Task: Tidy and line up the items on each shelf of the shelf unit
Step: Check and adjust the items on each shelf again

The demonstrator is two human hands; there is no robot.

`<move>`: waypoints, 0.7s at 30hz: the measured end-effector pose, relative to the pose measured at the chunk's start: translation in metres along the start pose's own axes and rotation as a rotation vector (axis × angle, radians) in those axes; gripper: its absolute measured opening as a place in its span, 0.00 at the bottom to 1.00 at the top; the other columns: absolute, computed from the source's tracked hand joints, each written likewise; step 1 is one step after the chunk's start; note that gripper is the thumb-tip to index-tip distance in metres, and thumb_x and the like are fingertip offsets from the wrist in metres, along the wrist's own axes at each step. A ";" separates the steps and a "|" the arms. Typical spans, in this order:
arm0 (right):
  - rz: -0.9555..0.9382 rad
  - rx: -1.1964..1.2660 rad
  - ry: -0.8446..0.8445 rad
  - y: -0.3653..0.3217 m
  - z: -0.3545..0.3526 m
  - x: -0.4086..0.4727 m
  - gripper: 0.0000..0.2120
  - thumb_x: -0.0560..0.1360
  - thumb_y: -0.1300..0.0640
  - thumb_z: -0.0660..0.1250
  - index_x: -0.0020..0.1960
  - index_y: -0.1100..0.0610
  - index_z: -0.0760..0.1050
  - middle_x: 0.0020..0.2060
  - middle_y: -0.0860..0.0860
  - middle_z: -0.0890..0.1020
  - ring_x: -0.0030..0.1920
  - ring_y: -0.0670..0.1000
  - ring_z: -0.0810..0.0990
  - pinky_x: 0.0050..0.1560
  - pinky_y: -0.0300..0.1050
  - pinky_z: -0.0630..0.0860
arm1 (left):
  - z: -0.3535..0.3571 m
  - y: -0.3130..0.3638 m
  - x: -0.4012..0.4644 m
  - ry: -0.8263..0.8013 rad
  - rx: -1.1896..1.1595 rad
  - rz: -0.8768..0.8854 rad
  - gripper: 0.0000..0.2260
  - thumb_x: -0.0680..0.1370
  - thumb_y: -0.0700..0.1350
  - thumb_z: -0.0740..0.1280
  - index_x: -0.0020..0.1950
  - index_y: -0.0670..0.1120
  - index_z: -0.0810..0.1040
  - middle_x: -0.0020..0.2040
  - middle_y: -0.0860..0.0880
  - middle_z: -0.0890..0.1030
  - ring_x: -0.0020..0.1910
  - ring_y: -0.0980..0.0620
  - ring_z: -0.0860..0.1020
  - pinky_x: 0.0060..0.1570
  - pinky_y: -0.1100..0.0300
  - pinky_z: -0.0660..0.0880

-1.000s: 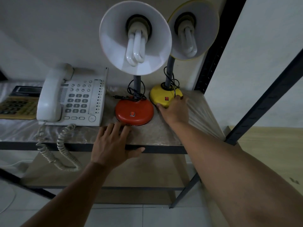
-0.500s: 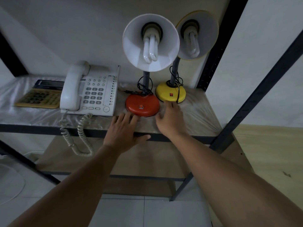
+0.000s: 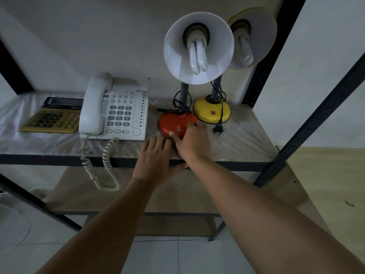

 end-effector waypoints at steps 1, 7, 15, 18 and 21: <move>0.005 -0.001 0.001 -0.001 0.001 0.001 0.29 0.76 0.37 0.68 0.65 0.60 0.75 0.65 0.55 0.73 0.68 0.56 0.68 0.60 0.51 0.74 | 0.000 0.000 0.000 0.005 -0.002 0.001 0.38 0.73 0.74 0.54 0.66 0.43 0.73 0.58 0.46 0.76 0.56 0.46 0.74 0.58 0.52 0.71; -0.001 -0.012 -0.009 -0.004 0.006 0.011 0.28 0.78 0.38 0.67 0.65 0.61 0.75 0.67 0.56 0.71 0.69 0.56 0.67 0.60 0.51 0.73 | -0.002 0.001 0.001 0.024 -0.006 0.002 0.37 0.74 0.74 0.53 0.63 0.44 0.74 0.56 0.45 0.76 0.53 0.46 0.74 0.54 0.51 0.71; -0.024 -0.017 -0.024 -0.008 0.014 0.033 0.28 0.78 0.39 0.66 0.66 0.60 0.73 0.67 0.56 0.71 0.69 0.57 0.66 0.63 0.51 0.71 | 0.000 -0.005 0.017 -0.001 0.046 0.144 0.37 0.73 0.77 0.52 0.56 0.45 0.75 0.52 0.45 0.75 0.50 0.46 0.72 0.51 0.51 0.71; -0.038 -0.028 -0.024 -0.010 0.018 0.040 0.28 0.79 0.39 0.66 0.66 0.60 0.73 0.67 0.56 0.71 0.69 0.57 0.66 0.64 0.50 0.70 | -0.001 -0.007 0.023 0.003 0.032 0.183 0.38 0.71 0.78 0.54 0.56 0.44 0.75 0.54 0.45 0.76 0.52 0.46 0.73 0.53 0.51 0.71; -0.039 -0.028 -0.012 -0.011 0.021 0.046 0.28 0.78 0.39 0.67 0.66 0.60 0.74 0.66 0.56 0.72 0.69 0.56 0.67 0.64 0.49 0.70 | 0.004 -0.009 0.023 -0.053 -0.019 0.157 0.39 0.71 0.78 0.54 0.59 0.45 0.74 0.56 0.47 0.75 0.55 0.48 0.73 0.57 0.53 0.71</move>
Point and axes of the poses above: each hand's wrist, its own x-axis towards the middle knuckle, its own z-axis out of the palm, y = z × x, the point moved 5 cm from there along x, towards the middle knuckle
